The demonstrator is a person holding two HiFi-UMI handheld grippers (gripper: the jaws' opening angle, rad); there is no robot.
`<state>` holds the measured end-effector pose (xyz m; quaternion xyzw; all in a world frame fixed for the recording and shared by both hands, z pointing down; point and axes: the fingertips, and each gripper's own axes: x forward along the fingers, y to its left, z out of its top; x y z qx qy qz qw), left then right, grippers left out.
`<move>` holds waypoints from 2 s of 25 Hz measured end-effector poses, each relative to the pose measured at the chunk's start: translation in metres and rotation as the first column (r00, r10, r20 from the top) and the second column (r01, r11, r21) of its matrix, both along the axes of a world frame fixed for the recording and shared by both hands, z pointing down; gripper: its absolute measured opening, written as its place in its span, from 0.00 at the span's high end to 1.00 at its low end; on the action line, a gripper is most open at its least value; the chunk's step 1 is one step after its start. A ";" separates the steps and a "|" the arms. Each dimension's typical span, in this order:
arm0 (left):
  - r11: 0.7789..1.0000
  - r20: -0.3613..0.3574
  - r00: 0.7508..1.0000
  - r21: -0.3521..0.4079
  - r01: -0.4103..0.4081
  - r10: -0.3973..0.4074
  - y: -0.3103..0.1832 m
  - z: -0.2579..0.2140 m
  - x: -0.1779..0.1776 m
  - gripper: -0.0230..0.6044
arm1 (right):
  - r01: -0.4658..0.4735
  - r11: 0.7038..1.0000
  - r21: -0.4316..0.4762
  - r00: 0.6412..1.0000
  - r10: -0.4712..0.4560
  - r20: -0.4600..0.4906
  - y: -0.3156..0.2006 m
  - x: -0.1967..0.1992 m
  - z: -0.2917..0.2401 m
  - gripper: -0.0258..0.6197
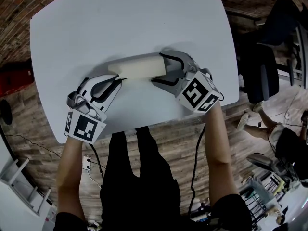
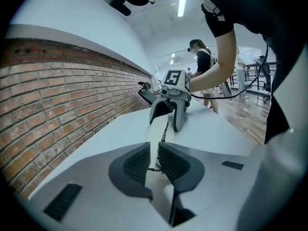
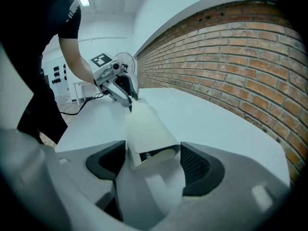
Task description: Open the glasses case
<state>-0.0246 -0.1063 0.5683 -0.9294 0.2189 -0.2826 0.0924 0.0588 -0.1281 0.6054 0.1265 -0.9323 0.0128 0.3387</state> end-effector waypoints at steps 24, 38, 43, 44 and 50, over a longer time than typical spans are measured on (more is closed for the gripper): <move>0.999 -0.015 1.000 0.048 0.024 -0.023 -0.004 -0.004 0.000 0.90 | -0.100 0.995 -0.010 0.993 0.100 0.064 -0.003 0.006 -0.008 0.42; 0.997 -0.027 0.998 0.048 0.055 -0.054 -0.010 -0.008 0.000 0.90 | -0.106 0.994 -0.012 0.993 0.106 0.054 -0.002 0.008 -0.007 0.42; 0.998 0.009 0.999 0.052 0.040 -0.041 -0.014 -0.009 0.001 0.90 | -0.108 0.994 -0.009 0.993 0.108 0.055 -0.002 0.008 -0.007 0.42; 0.998 0.004 0.999 0.051 0.045 -0.046 -0.015 -0.009 0.001 0.90 | -0.109 0.994 -0.010 0.992 0.109 0.056 -0.003 0.008 -0.007 0.42; 0.998 0.013 0.999 0.034 0.044 -0.044 -0.019 -0.008 0.000 0.90 | -0.136 0.991 -0.006 0.989 0.136 0.054 -0.002 0.012 -0.006 0.42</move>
